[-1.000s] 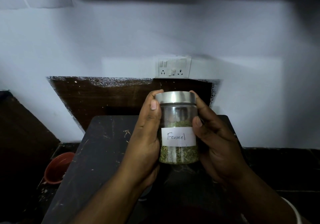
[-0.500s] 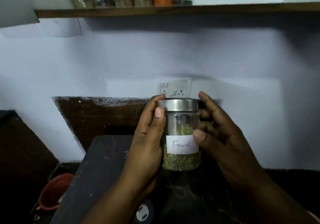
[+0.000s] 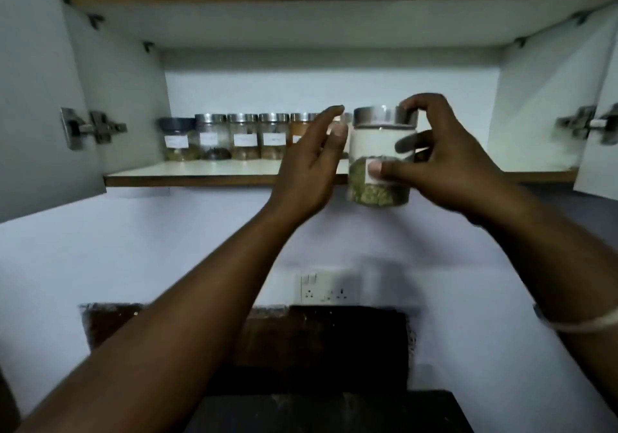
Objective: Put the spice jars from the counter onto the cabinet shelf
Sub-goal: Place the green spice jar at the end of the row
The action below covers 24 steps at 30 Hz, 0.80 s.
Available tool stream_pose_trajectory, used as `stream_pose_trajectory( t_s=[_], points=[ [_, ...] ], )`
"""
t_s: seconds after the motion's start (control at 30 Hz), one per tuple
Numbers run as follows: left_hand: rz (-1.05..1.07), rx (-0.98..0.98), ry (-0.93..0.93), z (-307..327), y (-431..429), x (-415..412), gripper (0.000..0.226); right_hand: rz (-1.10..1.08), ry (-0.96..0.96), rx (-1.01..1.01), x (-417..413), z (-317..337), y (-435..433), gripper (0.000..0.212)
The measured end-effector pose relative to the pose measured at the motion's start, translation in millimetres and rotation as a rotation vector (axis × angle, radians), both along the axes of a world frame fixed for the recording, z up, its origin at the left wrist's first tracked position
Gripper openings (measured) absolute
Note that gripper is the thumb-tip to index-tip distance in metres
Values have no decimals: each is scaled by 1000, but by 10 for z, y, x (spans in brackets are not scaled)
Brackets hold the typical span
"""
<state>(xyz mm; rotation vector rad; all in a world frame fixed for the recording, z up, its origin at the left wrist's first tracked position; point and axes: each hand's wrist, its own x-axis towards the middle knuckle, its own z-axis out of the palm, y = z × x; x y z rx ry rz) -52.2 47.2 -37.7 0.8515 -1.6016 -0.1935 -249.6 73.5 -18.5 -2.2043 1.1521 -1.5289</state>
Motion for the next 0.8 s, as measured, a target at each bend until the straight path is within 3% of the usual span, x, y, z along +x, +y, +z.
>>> stream_pose_trajectory(
  t_s=[0.1, 0.2, 0.27, 0.57, 0.8],
  points=[
    [337, -50, -366, 275, -558, 172, 41, -173, 50, -53, -81, 336, -626, 74],
    [454, 194, -726, 288, -1011, 287, 44, -211, 103, 56, -112, 485, -1209, 72],
    [496, 302, -839, 166, -1185, 327, 45, -213, 186, 134, -98, 477, -1564, 68],
    [489, 318, -889, 78, -1412, 375, 44, -178, 328, 318, 133, 577, -2619, 58],
    [493, 310, -895, 69, -1449, 368, 45, -266, 399, 353, 205, 647, -3020, 58]
  ],
)
